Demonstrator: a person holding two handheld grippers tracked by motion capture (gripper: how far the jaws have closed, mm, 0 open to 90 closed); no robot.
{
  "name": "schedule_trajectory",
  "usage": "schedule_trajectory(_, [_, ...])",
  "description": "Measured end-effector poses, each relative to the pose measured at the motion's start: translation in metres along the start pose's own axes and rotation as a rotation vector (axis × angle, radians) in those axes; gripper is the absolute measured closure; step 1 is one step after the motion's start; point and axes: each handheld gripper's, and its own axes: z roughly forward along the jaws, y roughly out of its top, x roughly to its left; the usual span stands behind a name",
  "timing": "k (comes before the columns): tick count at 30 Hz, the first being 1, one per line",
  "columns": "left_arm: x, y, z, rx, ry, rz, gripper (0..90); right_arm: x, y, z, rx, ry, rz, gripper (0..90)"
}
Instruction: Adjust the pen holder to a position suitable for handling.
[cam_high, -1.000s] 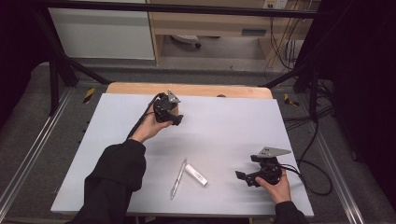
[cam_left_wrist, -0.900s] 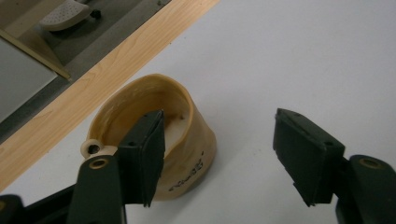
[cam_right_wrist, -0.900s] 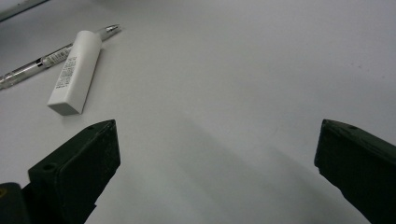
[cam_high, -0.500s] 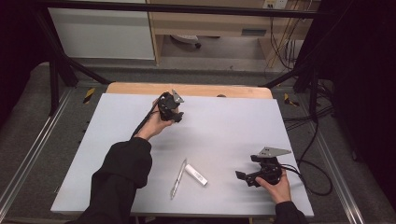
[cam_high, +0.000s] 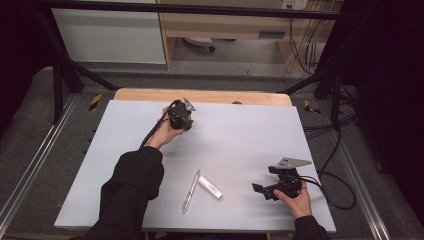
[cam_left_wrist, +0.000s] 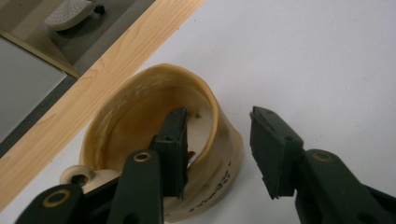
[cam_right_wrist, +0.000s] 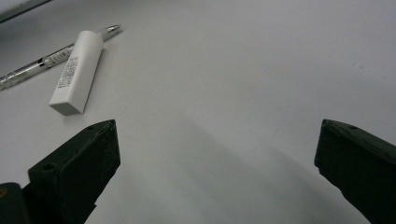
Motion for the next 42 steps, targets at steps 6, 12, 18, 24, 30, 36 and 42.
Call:
schedule_trajectory(6, [0.002, -0.001, -0.001, 0.001, 0.005, 0.016, 64.5, 0.0, 0.0, 0.0, 0.001, 0.001, -0.001, 0.8])
schedule_trajectory(12, [-0.001, -0.001, -0.002, 0.024, 0.006, 0.042, 67.9, 0.0, 0.0, 0.0, 0.001, 0.003, 0.0, 0.8])
schedule_trajectory(18, [-0.004, -0.002, -0.001, 0.046, -0.017, 0.045, 70.2, 0.0, 0.0, 0.0, 0.003, 0.003, -0.003, 0.8])
schedule_trajectory(24, [-0.008, -0.002, -0.001, 0.062, -0.017, 0.069, 73.7, 0.0, 0.0, 0.0, 0.003, 0.004, -0.002, 0.8])
schedule_trajectory(30, [-0.012, 0.0, -0.004, 0.075, -0.005, 0.097, 77.9, 0.0, 0.0, 0.0, 0.003, 0.005, -0.002, 0.8])
schedule_trajectory(36, [-0.012, -0.001, -0.005, 0.074, -0.012, 0.1, 79.0, 0.0, 0.0, 0.0, 0.004, 0.005, -0.003, 0.8])
schedule_trajectory(42, [-0.009, -0.003, -0.008, 0.076, -0.023, 0.087, 79.5, 0.0, 0.0, 0.0, 0.002, 0.005, -0.002, 0.8])
